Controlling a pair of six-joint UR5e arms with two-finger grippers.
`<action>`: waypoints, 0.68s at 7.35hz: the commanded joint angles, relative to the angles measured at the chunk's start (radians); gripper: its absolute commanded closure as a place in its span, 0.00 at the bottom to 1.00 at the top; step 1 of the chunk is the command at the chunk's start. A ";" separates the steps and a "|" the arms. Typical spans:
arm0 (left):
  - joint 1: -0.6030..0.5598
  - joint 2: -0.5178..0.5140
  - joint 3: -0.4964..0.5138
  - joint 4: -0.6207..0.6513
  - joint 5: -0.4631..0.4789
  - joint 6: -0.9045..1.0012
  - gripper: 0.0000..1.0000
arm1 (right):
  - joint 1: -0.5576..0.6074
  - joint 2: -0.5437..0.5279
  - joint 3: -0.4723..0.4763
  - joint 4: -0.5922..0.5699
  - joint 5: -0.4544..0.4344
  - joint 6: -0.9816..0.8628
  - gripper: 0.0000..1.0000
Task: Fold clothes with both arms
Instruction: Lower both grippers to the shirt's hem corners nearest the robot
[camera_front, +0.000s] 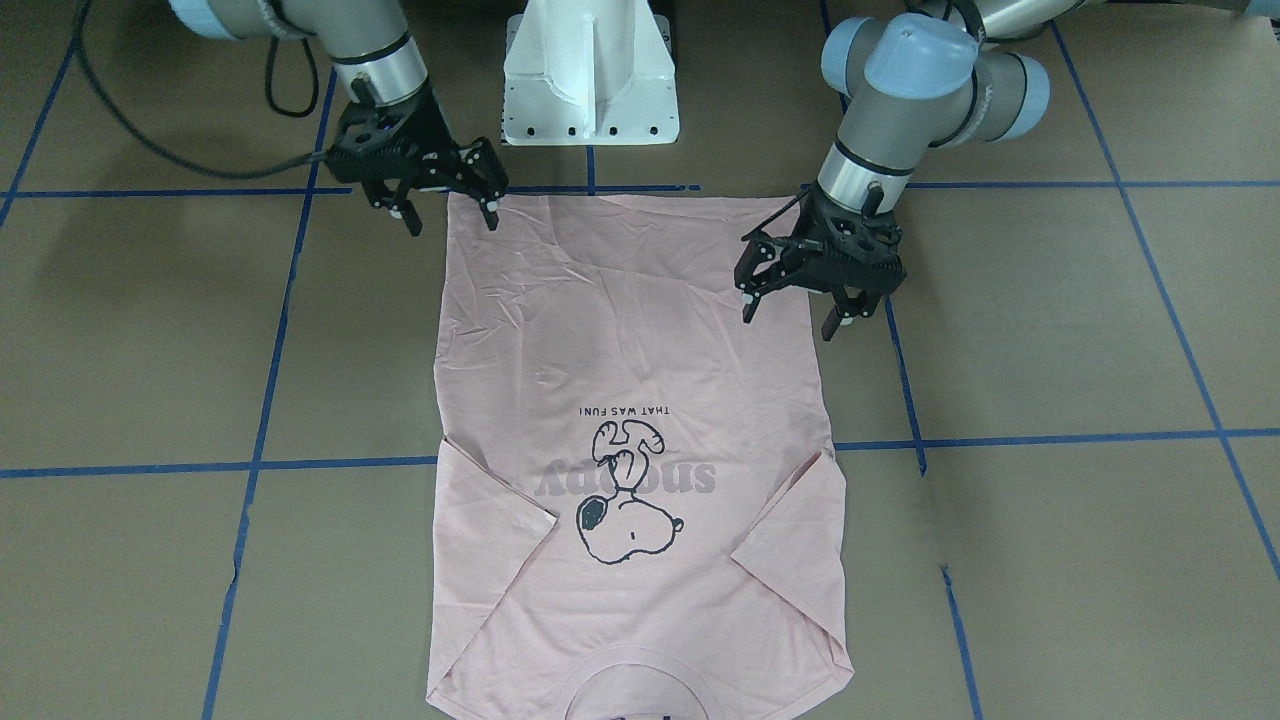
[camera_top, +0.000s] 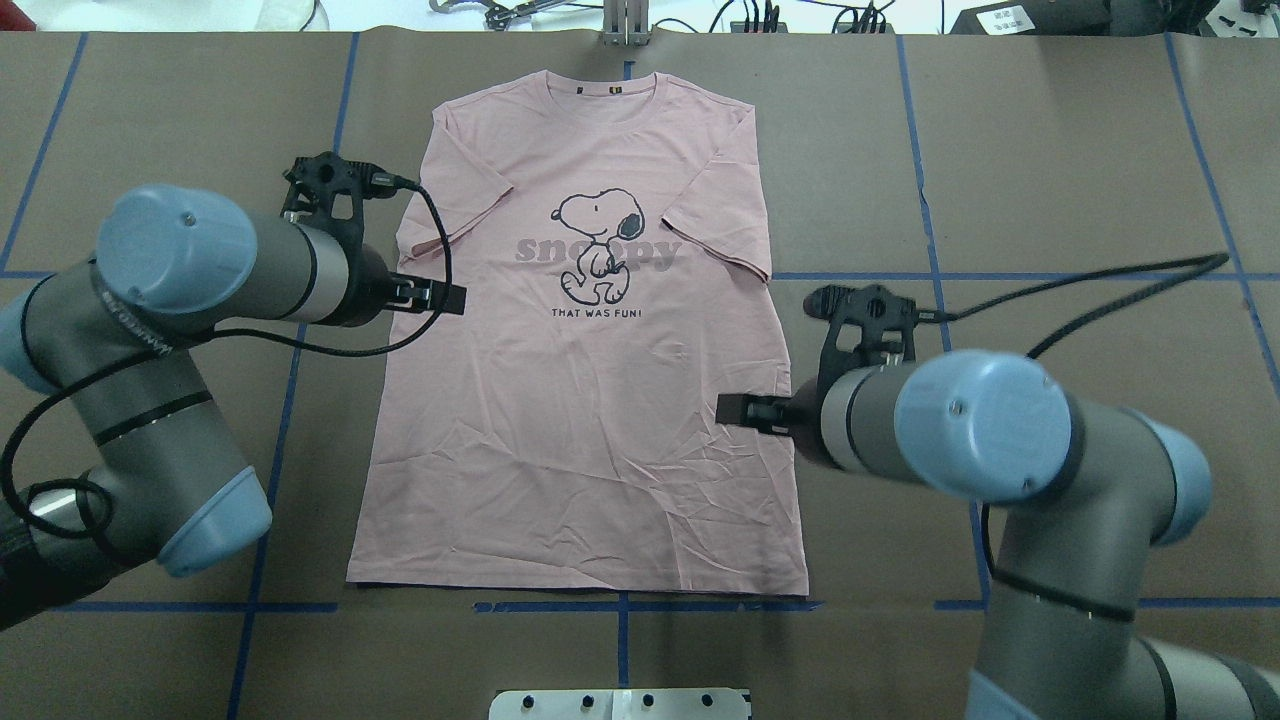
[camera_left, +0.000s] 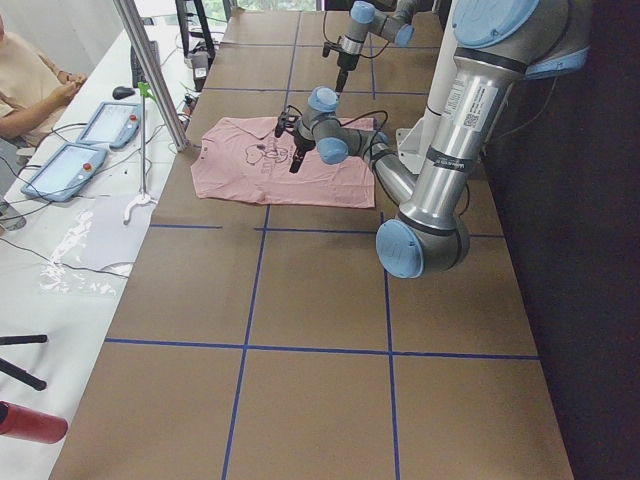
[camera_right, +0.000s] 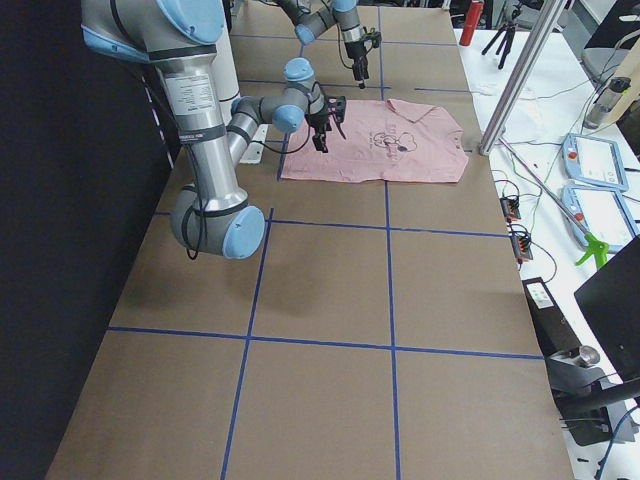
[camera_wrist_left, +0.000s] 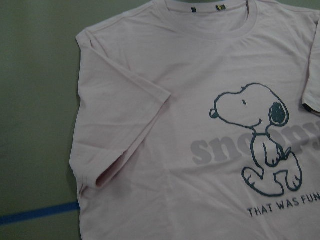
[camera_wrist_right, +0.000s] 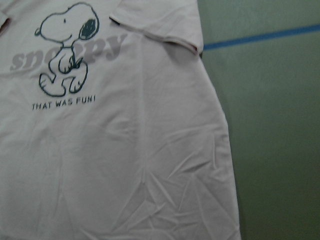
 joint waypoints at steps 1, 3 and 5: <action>0.092 0.168 -0.136 -0.006 0.004 -0.078 0.00 | -0.220 -0.098 0.106 -0.010 -0.195 0.135 0.01; 0.259 0.311 -0.172 -0.058 0.154 -0.251 0.19 | -0.241 -0.133 0.113 -0.013 -0.213 0.136 0.01; 0.378 0.353 -0.167 -0.058 0.224 -0.368 0.26 | -0.241 -0.145 0.114 -0.013 -0.214 0.138 0.01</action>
